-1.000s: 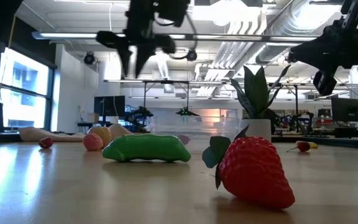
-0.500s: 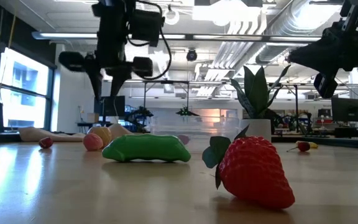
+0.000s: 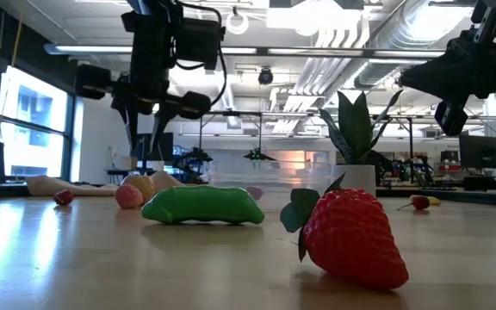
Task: Pick and placing Produce into tupperware
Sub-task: Put the potato into the transparent bin
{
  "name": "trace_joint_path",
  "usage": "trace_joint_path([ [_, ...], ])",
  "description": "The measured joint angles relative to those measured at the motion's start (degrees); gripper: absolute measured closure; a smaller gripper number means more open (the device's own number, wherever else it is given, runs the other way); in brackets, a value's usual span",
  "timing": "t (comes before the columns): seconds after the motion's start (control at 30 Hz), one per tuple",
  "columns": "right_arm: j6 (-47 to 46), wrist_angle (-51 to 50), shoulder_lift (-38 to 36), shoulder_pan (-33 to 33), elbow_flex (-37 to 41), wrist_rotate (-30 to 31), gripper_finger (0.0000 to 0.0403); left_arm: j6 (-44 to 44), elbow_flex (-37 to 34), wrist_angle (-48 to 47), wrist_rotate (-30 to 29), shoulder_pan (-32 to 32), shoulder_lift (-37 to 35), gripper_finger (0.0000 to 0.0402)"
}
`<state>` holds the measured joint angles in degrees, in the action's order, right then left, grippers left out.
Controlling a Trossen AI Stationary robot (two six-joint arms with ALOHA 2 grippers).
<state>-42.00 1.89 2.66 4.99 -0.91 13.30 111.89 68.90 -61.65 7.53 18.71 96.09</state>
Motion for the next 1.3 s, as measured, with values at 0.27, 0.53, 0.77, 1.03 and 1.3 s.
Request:
trace_joint_path([
  [0.27,0.02,0.00,0.00,0.00,0.00,0.00,0.0366,4.12,0.00,-0.46,-1.09,-0.12,0.23,0.0291],
  [0.53,0.00,0.00,0.00,0.00,0.00,0.00,0.0366,4.10,0.00,-0.33,0.20,-0.40,2.96,0.0274],
  [0.77,0.00,-0.02,0.00,0.00,0.00,0.00,0.0366,4.05,0.00,0.00,0.48,-0.37,3.23,0.0219],
  [1.03,0.00,-0.02,0.00,0.00,0.00,0.00,0.0366,4.09,0.00,-1.03,-0.41,-0.36,3.23,0.0244],
  [1.3,0.00,-0.02,0.00,0.00,0.00,0.00,0.0366,4.49,0.00,-1.97,-4.49,-0.33,3.54,0.0231],
])
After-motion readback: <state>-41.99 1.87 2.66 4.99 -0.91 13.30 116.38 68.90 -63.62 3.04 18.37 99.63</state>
